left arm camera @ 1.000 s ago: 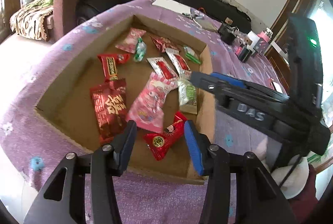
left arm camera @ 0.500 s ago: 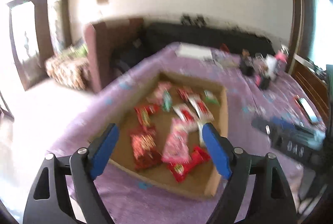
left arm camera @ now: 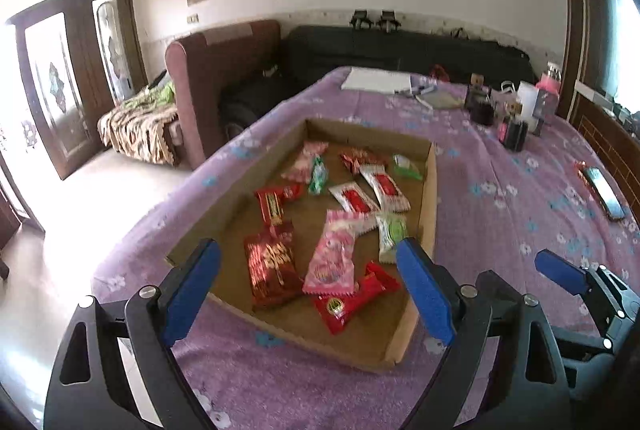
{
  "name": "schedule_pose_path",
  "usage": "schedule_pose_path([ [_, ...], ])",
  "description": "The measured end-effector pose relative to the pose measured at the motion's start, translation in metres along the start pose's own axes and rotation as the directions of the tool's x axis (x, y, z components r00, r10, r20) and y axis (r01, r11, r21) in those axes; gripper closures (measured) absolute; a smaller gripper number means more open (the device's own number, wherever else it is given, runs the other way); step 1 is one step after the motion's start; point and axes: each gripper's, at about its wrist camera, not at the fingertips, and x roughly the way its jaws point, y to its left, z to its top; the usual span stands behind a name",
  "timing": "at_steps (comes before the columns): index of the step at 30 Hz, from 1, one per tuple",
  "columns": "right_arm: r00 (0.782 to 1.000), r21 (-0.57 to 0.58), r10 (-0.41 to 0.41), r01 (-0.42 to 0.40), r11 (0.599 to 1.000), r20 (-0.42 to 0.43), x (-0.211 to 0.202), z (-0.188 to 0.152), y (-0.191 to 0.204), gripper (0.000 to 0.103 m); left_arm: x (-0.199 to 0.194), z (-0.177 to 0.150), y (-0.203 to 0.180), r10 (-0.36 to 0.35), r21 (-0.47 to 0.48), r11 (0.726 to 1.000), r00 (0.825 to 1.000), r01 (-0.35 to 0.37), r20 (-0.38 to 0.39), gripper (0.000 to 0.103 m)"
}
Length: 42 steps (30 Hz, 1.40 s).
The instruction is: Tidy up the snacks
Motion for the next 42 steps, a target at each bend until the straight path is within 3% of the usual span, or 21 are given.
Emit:
schedule_pose_path([
  [4, 1.000, -0.007, -0.016, 0.016, 1.000, -0.005, 0.000, -0.004, -0.001, 0.025, 0.008, -0.003, -0.006, -0.008, 0.012, 1.000, 0.998, 0.008, -0.061, 0.012],
  [9, 1.000, -0.010, -0.022, 0.022, 1.000, -0.015, 0.000, -0.007, -0.002, 0.025, 0.009, -0.005, -0.008, -0.008, 0.017, 1.000, 0.997, 0.010, -0.080, 0.012],
  [29, 0.997, -0.067, -0.070, 0.069, 0.995, -0.011, 0.000, -0.011, 0.010, 0.023, 0.003, -0.005, 0.013, 0.007, -0.039, 0.999, 1.000, -0.008, -0.030, 0.012],
  [42, 0.996, -0.093, -0.087, 0.086, 0.992, -0.010, -0.001, -0.014, 0.019, 0.020, 0.004, -0.010, 0.025, -0.005, -0.066, 0.998, 0.999, 0.002, -0.042, 0.012],
])
